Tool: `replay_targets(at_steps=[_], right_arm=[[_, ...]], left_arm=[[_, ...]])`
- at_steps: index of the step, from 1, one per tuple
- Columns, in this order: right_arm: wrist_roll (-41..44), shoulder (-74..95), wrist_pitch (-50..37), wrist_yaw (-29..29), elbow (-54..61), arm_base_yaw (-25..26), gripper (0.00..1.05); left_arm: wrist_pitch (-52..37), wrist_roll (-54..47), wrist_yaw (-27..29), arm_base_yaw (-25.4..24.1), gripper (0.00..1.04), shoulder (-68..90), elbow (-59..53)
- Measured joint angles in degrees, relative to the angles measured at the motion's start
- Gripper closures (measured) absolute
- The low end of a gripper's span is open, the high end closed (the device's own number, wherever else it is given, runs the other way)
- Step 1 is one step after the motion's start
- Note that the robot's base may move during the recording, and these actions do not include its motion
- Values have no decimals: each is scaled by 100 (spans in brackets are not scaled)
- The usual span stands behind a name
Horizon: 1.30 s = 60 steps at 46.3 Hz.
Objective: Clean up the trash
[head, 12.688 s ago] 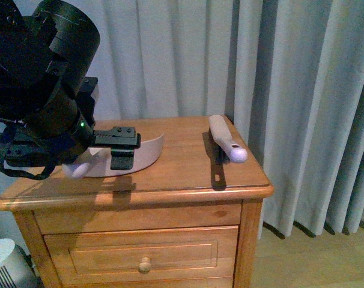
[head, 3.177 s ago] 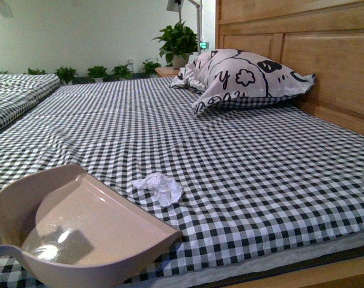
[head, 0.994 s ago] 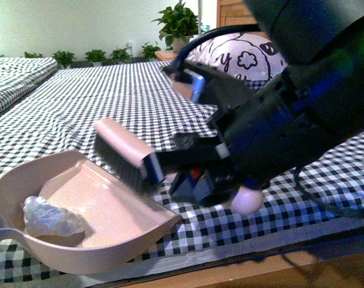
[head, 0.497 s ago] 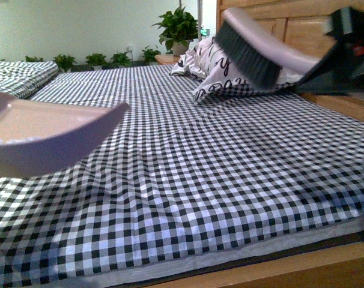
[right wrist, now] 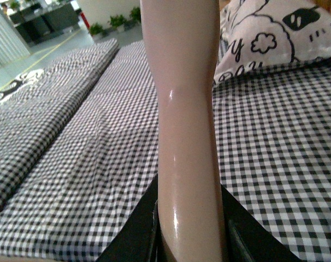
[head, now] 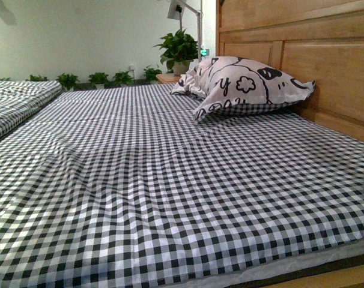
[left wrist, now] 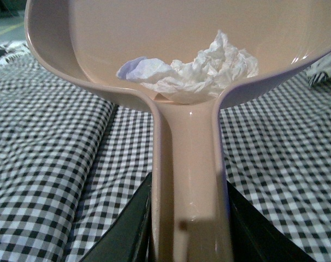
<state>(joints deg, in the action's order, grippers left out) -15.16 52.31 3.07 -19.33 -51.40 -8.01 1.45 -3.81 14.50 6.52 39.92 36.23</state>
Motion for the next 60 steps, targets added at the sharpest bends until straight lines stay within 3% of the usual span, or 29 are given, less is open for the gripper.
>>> replay_targets(at_steps=[11,14,17,32,60], right_arm=[[-352,-892,-120,776,361,-83,84],[-372,-1158,-103,874,457,-118,84],[-372,-1307,-101,883,509,-118,84],[-374,-1779,-120,1102,728,275,84],[-369,-1829,-127,1040,737,291,84]], left_arm=[[37,70,2428,1816,77,-1084,-313],[-33,70,2988,2347,77,-1333,-470],[-59,79,3195,2592,77,-1467,-557],[-234,212,2898,2538,77,-1727,-898],[-234,289,2964,2494,77,-1784,-907]])
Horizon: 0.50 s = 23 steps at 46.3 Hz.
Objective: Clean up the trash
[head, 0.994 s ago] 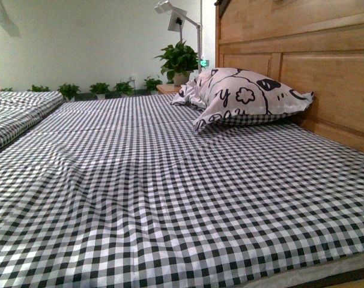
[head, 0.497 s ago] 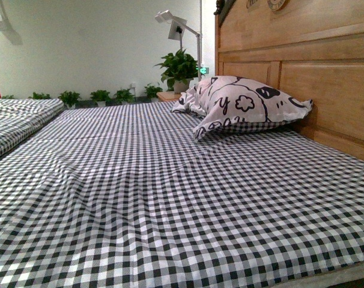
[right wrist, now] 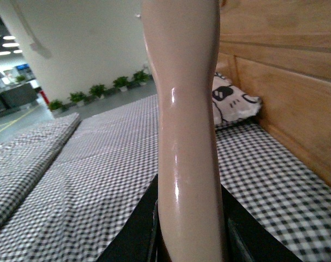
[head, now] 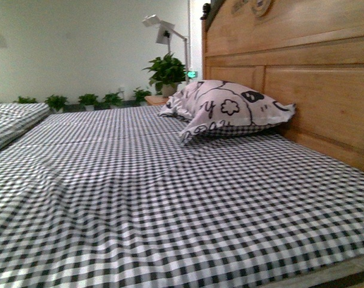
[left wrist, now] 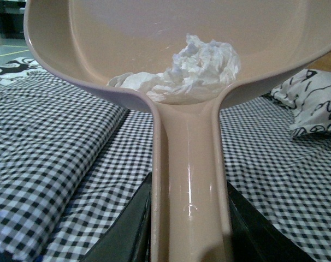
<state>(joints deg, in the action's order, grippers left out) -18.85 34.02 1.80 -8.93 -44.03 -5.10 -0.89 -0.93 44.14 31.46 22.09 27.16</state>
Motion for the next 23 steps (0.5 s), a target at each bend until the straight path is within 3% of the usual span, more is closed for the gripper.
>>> replay_targets(at_steps=[11,23], right_arm=[[-11,13,0,153,37,37,84],[-24,-11,-22,15,33,9,84]], left_arm=[[4,4,-216,17,77,66,-7],[4,15,-42,0,77,26,-9]])
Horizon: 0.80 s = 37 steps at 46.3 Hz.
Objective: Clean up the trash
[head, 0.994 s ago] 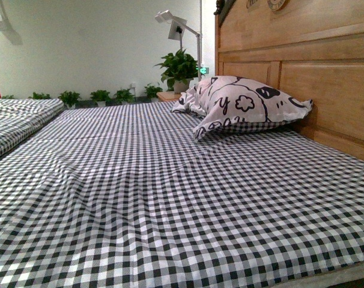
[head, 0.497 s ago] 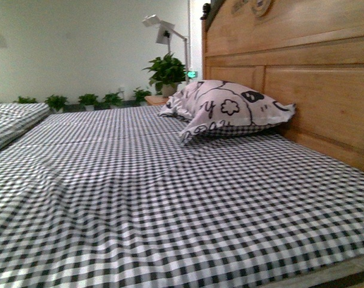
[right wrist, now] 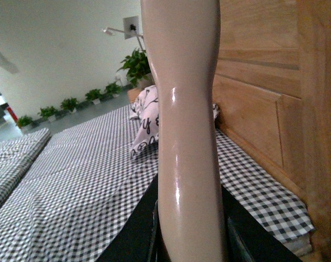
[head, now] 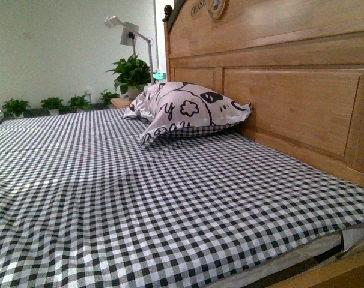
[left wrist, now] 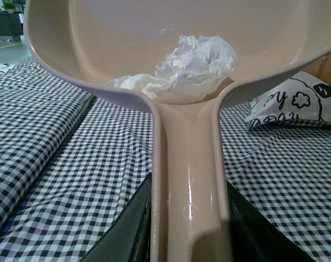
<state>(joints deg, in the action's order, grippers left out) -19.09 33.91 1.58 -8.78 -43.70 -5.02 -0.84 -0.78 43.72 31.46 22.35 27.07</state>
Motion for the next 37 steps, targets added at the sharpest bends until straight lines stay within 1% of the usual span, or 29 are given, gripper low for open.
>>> replay_targets(at_steps=[6,16,22,37], right_arm=[[-7,11,2,70,2,4,84],[2,11,0,-13,4,-4,84],[-2,11,0,63,4,7,84],[-2,11,0,42,4,4,84]], left_arm=[[0,-2,-48,2,77,2,0],[0,0,-28,2,77,0,-2],[0,0,-28,2,77,0,0],[0,0,-35,2,77,0,-2]])
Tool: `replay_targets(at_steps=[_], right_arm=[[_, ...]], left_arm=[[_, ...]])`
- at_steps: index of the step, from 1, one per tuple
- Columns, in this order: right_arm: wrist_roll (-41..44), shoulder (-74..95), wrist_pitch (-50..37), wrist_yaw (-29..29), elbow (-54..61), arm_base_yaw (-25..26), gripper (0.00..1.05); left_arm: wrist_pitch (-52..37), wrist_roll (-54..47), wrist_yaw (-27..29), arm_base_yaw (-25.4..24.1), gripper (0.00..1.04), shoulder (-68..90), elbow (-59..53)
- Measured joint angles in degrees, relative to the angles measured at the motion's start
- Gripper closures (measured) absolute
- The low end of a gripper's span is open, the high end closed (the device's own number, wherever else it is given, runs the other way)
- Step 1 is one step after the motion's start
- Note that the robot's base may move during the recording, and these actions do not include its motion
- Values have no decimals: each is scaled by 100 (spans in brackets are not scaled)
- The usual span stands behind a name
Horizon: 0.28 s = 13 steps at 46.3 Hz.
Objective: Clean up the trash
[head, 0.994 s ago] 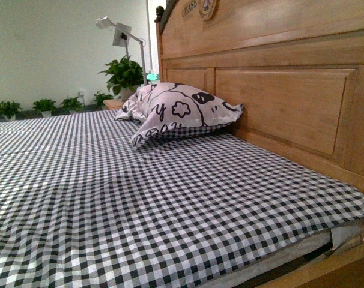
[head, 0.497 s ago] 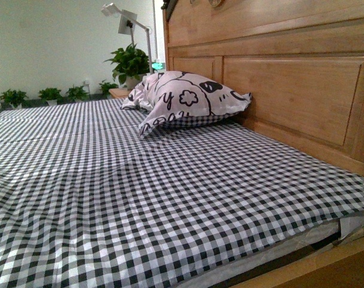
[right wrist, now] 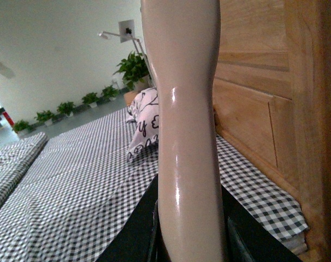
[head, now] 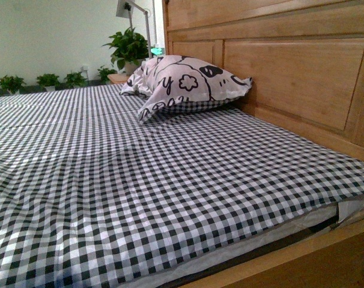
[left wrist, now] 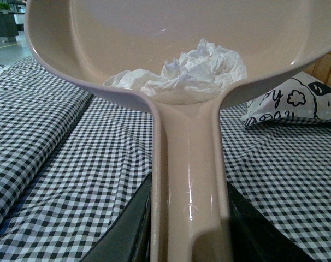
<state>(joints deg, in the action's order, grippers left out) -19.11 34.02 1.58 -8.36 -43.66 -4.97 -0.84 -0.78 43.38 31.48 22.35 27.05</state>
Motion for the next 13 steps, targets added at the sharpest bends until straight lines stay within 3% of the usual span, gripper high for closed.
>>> replay_targets(at_steps=[13], right_arm=[[0,0,0,-17,0,0,84]], left_arm=[[0,0,7,0,77,0,2]])
